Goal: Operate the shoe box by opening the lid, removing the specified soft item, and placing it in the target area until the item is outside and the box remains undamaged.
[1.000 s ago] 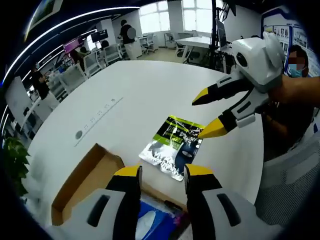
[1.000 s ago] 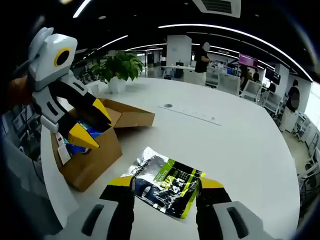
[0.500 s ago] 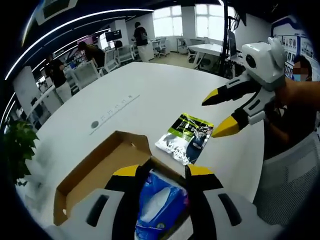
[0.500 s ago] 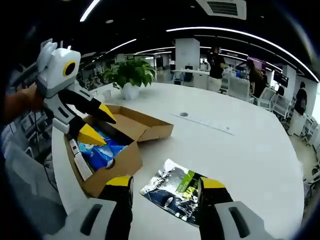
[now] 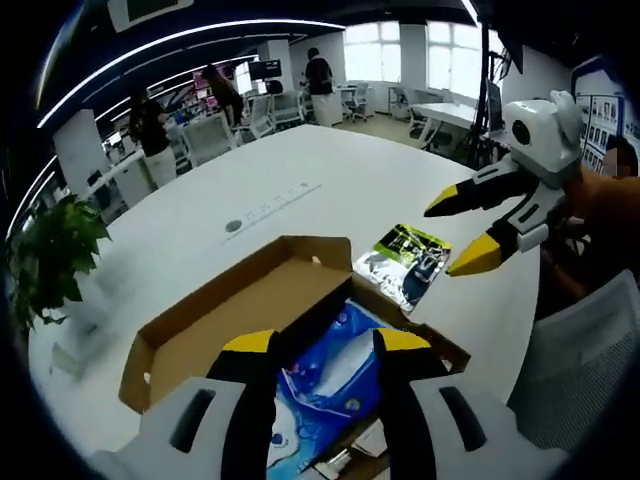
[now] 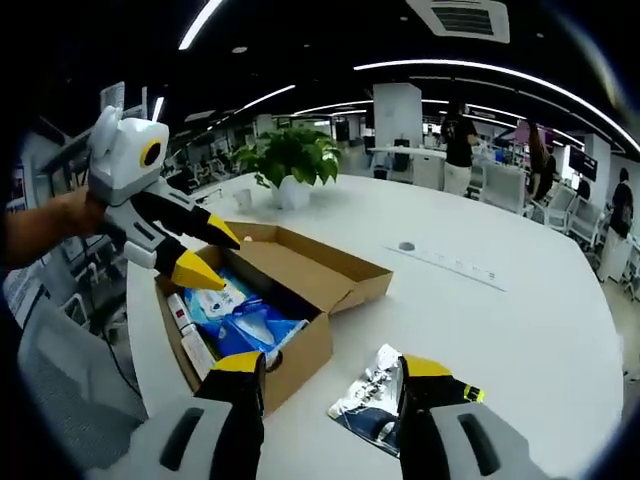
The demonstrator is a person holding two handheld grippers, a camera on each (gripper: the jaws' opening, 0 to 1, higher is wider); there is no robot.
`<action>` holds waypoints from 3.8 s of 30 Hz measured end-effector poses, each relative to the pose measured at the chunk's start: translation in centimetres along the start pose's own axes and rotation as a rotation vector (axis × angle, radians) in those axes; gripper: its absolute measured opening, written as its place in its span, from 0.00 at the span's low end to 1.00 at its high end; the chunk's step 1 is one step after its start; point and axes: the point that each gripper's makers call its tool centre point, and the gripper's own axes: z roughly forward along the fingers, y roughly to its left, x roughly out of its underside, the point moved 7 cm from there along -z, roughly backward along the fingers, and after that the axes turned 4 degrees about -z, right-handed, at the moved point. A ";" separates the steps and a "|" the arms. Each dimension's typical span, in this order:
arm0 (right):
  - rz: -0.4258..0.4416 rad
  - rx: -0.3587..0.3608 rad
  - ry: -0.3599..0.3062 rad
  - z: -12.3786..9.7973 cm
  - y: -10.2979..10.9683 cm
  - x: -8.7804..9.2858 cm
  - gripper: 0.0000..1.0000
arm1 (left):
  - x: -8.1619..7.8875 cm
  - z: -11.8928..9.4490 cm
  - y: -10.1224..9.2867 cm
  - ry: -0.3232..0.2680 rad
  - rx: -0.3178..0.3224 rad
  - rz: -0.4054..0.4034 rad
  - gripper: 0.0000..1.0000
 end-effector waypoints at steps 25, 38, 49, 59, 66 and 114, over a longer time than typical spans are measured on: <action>-0.043 -0.129 -0.015 3.3 4.7 -1.0 0.49 | 7.3 -5.8 5.7 0.012 -0.190 -0.181 0.38; -0.078 -0.186 -0.003 5.1 6.6 -0.9 0.45 | 11.6 -7.2 7.8 0.051 -0.266 -0.276 0.37; -0.098 -0.229 -0.009 6.7 8.2 -1.4 0.40 | 14.2 -7.4 9.1 0.068 -0.303 -0.354 0.33; -0.103 -0.238 -0.013 8.6 9.6 -1.9 0.30 | 15.6 -7.3 9.2 0.088 -0.324 -0.414 0.11; -0.108 -0.246 -0.003 10.4 10.7 -2.1 0.27 | 15.9 -7.2 9.1 0.086 -0.327 -0.446 0.06; 0.063 -0.156 0.224 17.5 12.1 -0.9 0.00 | 15.7 -6.8 9.2 0.116 -0.360 -0.490 0.03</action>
